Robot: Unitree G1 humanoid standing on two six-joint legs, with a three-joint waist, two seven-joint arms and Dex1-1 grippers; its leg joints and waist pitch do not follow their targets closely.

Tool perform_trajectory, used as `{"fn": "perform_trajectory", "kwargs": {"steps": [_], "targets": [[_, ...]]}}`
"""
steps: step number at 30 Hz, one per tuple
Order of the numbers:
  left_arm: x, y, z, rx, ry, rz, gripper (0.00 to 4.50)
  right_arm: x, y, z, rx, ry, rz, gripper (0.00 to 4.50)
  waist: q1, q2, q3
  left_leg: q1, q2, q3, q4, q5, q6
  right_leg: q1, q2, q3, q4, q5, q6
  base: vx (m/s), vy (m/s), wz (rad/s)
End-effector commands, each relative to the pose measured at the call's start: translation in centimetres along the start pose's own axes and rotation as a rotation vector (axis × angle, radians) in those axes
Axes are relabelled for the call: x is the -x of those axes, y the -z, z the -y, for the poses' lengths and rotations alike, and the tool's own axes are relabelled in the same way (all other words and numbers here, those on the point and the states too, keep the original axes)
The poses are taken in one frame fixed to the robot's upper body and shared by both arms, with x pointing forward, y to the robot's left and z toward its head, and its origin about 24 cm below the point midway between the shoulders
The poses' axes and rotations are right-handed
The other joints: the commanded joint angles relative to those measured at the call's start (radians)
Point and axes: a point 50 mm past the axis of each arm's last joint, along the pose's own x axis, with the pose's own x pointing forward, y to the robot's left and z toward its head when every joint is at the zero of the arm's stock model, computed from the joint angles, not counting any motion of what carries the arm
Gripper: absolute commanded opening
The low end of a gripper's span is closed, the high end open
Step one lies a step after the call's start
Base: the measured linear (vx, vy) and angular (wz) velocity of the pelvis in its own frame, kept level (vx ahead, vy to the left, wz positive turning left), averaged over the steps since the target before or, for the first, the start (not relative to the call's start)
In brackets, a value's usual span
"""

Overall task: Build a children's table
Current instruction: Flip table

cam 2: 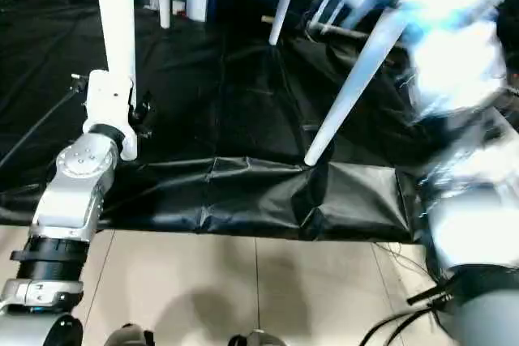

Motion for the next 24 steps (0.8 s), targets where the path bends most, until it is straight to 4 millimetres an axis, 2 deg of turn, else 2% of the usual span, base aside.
{"fn": "perform_trajectory", "kwargs": {"steps": [1,2,4,5,6,7,8,9,10,11,12,13,14,15,16,17,18,19,21,23,24], "targets": [[-0.2,-0.3,-0.5,-0.047,-0.035,0.008,1.32,0.4,-1.2,0.1,-0.029,0.027,0.049,4.18,0.004,0.042,-0.071,0.049,0.046,-0.018,-0.091,-0.286,-0.038,0.031,-0.058,0.043,-0.069,-0.179,-0.159,0.0,0.0,0.0],[-0.1,-0.2,-0.6,-0.042,-0.01,0.006,1.32,0.3,-0.9,-1.3,-0.08,0.023,0.052,4.18,0.005,0.044,-0.072,0.047,0.046,-0.022,-0.095,-0.283,-0.048,0.036,-0.058,0.043,-0.067,-0.172,-0.15,0.0,0.0,0.0],[0.1,0.2,-0.7,-0.023,0.037,0.006,1.88,0.4,-0.4,-3.7,-0.167,0.022,0.046,4.18,0.003,0.046,-0.071,0.048,0.046,-0.023,-0.1,-0.296,-0.061,0.034,-0.059,0.043,-0.067,-0.175,-0.141,0.0,0.0,0.0],[0.3,0.4,-0.7,-0.011,0.067,0.004,2.02,0.6,0.1,-5.4,-0.247,0.059,0.041,4.18,0.007,0.063,-0.072,0.052,0.046,-0.026,-0.102,-0.307,-0.072,0.035,-0.06,0.043,-0.067,-0.177,-0.139,0.0,0.0,0.0],[0.6,0.7,-0.9,0.0,0.087,0.002,2.04,1.0,0.5,-7.0,-0.339,0.107,0.036,4.18,0.006,0.069,-0.072,0.052,0.044,-0.026,-0.107,-0.312,-0.086,0.036,-0.059,0.044,-0.069,-0.161,-0.141,0.0,0.0,0.0],[0.8,0.9,-0.9,0.004,0.098,-0.002,2.04,1.2,0.9,-8.1,-0.403,0.148,0.031,4.18,0.004,0.067,-0.073,0.052,0.045,-0.026,-0.107,-0.318,-0.091,0.037,-0.057,0.044,-0.07,-0.156,-0.141,0.0,0.0,0.0],[0.8,0.9,-1.0,0.004,0.101,-0.003,2.22,1.3,1.0,-8.3,-0.415,0.157,0.03,4.18,0.004,0.067,-0.073,0.052,0.045,-0.026,-0.107,-0.318,-0.091,0.037,-0.057,0.044,-0.07,-0.156,-0.141,0.0,0.0,0.0],[1.3,1.5,-1.2,0.006,0.105,-0.006,2.36,2.1,2.0,-10.9,-0.523,0.222,-0.003,4.18,0.004,0.059,-0.077,0.048,0.042,-0.023,-0.106,-0.302,-0.086,0.042,-0.059,0.045,-0.068,-0.136,-0.149,0.0,0.0,0.0],[1.6,1.8,-1.4,0.013,0.107,-0.006,2.44,2.7,2.5,-12.2,-0.578,0.253,-0.021,4.18,0.008,0.059,-0.075,0.048,0.041,-0.018,-0.104,-0.282,-0.072,0.039,-0.061,0.048,-0.068,-0.129,-0.155,0.0,0.0,0.0],[1.7,1.8,-1.4,0.015,0.107,-0.005,2.44,2.8,2.7,-12.6,-0.594,0.262,-0.026,4.18,0.009,0.061,-0.072,0.048,0.041,-0.016,-0.107,-0.29,-0.066,0.039,-0.063,0.05,-0.074,-0.148,-0.152,0.0,0.0,0.0],[1.8,1.9,-1.4,0.017,0.107,-0.005,2.48,3.0,2.8,-13.0,-0.608,0.27,-0.031,4.18,0.009,0.079,-0.071,0.052,0.042,-0.018,-0.11,-0.326,-0.07,0.036,-0.061,0.049,-0.08,-0.186,-0.151,0.0,0.0,0.0],[2.1,2.3,-1.5,0.031,0.105,-0.005,2.65,3.7,3.4,-14.3,-0.655,0.298,-0.061,4.18,0.009,0.073,-0.07,0.05,0.041,-0.018,-0.109,-0.339,-0.071,0.04,-0.063,0.049,-0.081,-0.215,-0.146,0.0,0.0,0.0],[2.5,2.6,-1.6,0.049,0.106,-0.002,2.76,4.4,3.9,-15.4,-0.688,0.324,-0.097,4.18,0.015,0.096,-0.069,0.053,0.041,-0.02,-0.11,-0.344,-0.073,0.037,-0.065,0.051,-0.08,-0.218,-0.148,0.0,0.0,0.0],[3.4,3.1,-1.5,0.098,0.113,0.012,2.82,5.8,4.9,-17.2,-0.747,0.385,-0.177,4.18,0.009,0.096,-0.06,0.05,0.04,-0.02,-0.116,-0.389,-0.071,0.035,-0.063,0.05,-0.09,-0.273,-0.14,0.0,0.0,0.0],[3.4,3.1,-1.5,0.098,0.113,0.012,2.87,5.8,4.9,-17.2,-0.747,0.385,-0.177,4.18,0.01,0.091,-0.062,0.052,0.042,-0.02,-0.116,-0.4,-0.072,0.038,-0.065,0.051,-0.095,-0.293,-0.136,0.0,0.0,0.0],[3.7,3.1,-1.4,0.114,0.118,0.019,2.87,6.2,5.1,-17.6,-0.771,0.404,-0.199,4.18,0.009,0.089,-0.059,0.056,0.041,-0.021,-0.116,-0.439,-0.071,0.032,-0.063,0.049,-0.101,-0.348,-0.13,0.0,0.0,0.0],[4.3,3.3,-1.4,0.115,0.102,0.042,3.03,7.1,5.6,-18.4,-0.799,0.451,-0.252,4.18,0.009,0.095,-0.062,0.055,0.041,-0.023,-0.116,-0.441,-0.07,0.035,-0.063,0.051,-0.103,-0.354,-0.127,0.0,0.0,0.0],[4.7,3.4,-1.4,0.111,0.097,0.057,3.13,7.6,5.8,-18.8,-0.819,0.482,-0.285,4.18,0.008,0.101,-0.057,0.052,0.042,-0.024,-0.119,-0.444,-0.067,0.034,-0.063,0.051,-0.107,-0.363,-0.125,0.0,0.0,0.0],[6.0,3.6,-1.2,0.111,0.06,0.118,3.26,9.2,6.4,-19.9,-0.869,0.597,-0.397,4.18,0.007,0.105,-0.057,0.054,0.041,-0.025,-0.12,-0.457,-0.065,0.032,-0.061,0.05,-0.107,-0.384,-0.116,0.0,0.0,0.0],[6.9,4.4,-1.0,0.153,0.01,0.071,3.26,10.3,6.8,-20.7,-0.903,0.644,-0.495,4.18,0.003,0.104,-0.054,0.049,0.043,-0.025,-0.123,-0.46,-0.071,0.036,-0.059,0.05,-0.106,-0.392,-0.105,0.0,0.0,0.0],[7.6,4.7,-1.0,0.169,-0.045,0.065,3.26,10.9,6.8,-21.0,-0.922,0.67,-0.525,4.18,0.001,0.107,-0.051,0.054,0.041,-0.024,-0.12,-0.488,-0.071,0.028,-0.057,0.049,-0.111,-0.43,-0.094,0.0,0.0,0.0]]}}
